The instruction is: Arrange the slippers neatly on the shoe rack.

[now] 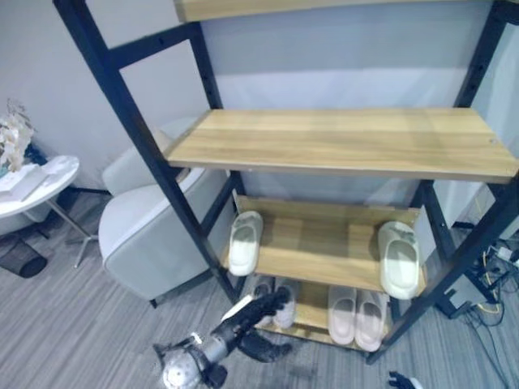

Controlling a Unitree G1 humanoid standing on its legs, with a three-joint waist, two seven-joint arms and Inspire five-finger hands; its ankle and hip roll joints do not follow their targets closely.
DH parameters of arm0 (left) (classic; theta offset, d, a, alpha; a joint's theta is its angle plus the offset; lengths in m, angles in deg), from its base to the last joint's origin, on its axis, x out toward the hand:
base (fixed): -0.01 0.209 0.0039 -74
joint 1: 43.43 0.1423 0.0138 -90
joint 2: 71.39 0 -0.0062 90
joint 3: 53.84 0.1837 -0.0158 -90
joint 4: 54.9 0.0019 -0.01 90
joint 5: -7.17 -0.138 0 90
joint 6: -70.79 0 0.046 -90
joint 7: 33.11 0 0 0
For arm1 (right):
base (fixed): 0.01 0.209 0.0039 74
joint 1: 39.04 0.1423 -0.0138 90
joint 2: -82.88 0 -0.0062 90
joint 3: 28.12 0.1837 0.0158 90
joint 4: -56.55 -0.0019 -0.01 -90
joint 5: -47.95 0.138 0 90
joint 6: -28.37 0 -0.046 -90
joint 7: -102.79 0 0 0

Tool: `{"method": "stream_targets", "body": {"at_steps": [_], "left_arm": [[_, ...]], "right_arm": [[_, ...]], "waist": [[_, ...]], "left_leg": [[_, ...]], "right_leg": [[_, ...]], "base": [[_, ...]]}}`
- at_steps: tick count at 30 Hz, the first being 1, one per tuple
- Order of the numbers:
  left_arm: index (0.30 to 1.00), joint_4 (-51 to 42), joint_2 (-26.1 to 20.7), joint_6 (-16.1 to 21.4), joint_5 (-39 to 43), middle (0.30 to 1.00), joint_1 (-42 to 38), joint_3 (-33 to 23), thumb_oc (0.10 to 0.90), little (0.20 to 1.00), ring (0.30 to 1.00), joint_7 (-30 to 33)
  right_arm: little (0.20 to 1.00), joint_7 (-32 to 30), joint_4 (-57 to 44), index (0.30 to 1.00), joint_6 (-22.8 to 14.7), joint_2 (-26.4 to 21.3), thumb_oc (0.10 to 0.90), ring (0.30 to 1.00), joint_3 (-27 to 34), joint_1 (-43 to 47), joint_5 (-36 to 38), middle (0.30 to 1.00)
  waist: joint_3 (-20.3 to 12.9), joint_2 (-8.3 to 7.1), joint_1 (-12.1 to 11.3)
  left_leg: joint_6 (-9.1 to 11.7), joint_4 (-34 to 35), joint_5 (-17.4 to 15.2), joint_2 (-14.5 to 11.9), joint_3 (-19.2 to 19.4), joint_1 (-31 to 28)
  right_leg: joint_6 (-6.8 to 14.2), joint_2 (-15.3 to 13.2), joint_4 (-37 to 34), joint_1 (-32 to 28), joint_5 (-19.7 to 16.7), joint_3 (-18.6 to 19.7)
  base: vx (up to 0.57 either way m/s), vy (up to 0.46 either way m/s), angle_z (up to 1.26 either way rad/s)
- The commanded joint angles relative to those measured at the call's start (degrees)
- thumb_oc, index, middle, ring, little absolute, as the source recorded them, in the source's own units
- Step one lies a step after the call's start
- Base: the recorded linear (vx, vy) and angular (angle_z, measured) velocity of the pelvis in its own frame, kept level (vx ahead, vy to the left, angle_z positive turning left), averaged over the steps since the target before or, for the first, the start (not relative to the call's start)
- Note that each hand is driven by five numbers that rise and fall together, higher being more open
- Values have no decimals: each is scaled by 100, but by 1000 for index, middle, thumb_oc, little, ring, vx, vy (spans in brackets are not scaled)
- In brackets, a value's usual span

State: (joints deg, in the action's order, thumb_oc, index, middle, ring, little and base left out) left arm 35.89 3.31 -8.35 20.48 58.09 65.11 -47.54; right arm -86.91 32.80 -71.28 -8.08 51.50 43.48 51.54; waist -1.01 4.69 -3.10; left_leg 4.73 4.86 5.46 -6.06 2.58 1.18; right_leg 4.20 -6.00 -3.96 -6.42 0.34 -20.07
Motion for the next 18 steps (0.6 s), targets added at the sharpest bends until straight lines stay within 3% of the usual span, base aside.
{"method": "stream_targets", "body": {"at_steps": [1, 4, 13, 16, 18], "left_arm": [[900, -953, -117, 456, 569, 900, -972, -243, 800, 900, 900, -11], [900, -1120, -7, 535, 608, 900, -1237, -387, 800, 900, 900, 177], [900, -1038, -33, 860, -442, 900, -1942, -948, 800, 900, 900, 1109], [900, -902, -452, 881, -1885, 900, -2398, -1425, 800, 900, 900, 1857], [900, -806, -552, 859, -2259, 900, -2512, -1565, 800, 900, 900, 2032]], "right_arm": [[900, 52, 83, 900, -160, -32, 800, 900, 129, 297, 222, 900], [900, 99, 35, 900, -167, -9, 800, 900, 108, 142, 172, 900], [900, 47, -145, 900, -192, 30, 800, 900, 168, 38, 157, 900], [900, 1, -311, 900, -255, -42, 800, 900, 288, -68, 165, 900], [900, -11, -358, 900, -269, -63, 800, 900, 308, -84, 151, 900]], "waist": [[58, -120, 23], [67, -83, 69], [115, 29, 165], [186, 68, 196], [170, 69, 202]], "left_leg": [[356, 14, -63, -274, 102, 35], [369, 14, -87, -291, 148, 35], [394, 14, -124, -300, 420, 106], [412, 14, -121, -282, 476, 249], [410, 14, -89, -271, 475, 342]], "right_leg": [[472, -497, 59, 202, 8, 247], [475, -480, -53, 200, -28, 279], [539, -489, -104, 397, -84, 428], [566, -503, -104, 579, -113, 463], [573, -517, -104, 677, -153, 467]], "base": [[30, -43, 0], [6, -10, -1], [35, -17, -15], [29, -1, -12], [-6, 3, -7]]}}
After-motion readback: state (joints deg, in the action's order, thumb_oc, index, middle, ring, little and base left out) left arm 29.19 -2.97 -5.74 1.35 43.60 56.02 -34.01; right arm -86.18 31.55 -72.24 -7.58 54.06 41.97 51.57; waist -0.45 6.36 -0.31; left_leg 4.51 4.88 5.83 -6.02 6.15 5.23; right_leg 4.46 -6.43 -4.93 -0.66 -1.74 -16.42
